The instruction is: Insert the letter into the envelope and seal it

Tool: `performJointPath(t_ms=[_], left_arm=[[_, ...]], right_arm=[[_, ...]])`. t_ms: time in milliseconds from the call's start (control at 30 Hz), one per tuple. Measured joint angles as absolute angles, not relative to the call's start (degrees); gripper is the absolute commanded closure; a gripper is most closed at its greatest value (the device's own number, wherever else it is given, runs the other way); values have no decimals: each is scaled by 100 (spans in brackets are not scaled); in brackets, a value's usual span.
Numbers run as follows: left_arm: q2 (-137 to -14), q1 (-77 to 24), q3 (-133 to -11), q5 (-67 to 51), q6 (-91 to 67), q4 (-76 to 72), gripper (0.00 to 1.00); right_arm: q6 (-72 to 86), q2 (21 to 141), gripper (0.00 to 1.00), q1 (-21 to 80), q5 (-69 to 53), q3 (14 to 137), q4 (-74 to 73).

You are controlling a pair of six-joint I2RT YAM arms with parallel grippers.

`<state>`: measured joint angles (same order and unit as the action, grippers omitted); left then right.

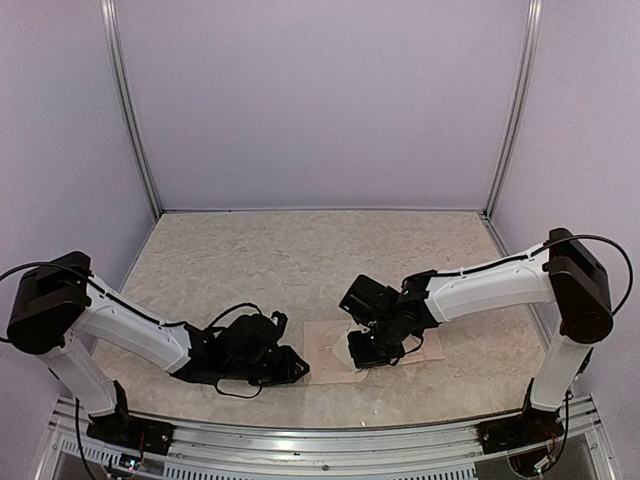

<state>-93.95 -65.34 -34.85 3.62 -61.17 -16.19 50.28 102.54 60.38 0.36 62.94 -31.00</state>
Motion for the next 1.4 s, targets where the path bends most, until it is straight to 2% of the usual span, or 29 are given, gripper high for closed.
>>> performJointPath(t_ms=[133, 533, 1133, 1267, 1400], left_arm=[[-9470, -6536, -3485, 340, -6128, -1636, 83], [-9640, -6569, -3485, 325, -6147, -1747, 94], [-9623, -6678, -3485, 447, -6160, -1688, 96], [-9474, -6696, -3485, 521, -6167, -1538, 93], [-9242, -6694, -3483, 604, -6176, -1441, 89]], right_arm=[[5057, 10254, 100, 6038, 34, 6257, -3100], [5092, 10259, 100, 6038, -82, 6069, -2864], [5308, 10243, 100, 6038, -379, 5920, -2368], [5413, 10073, 76, 6038, -355, 5852, -2370], [5408, 9813, 74, 6038, -298, 5811, -2375]])
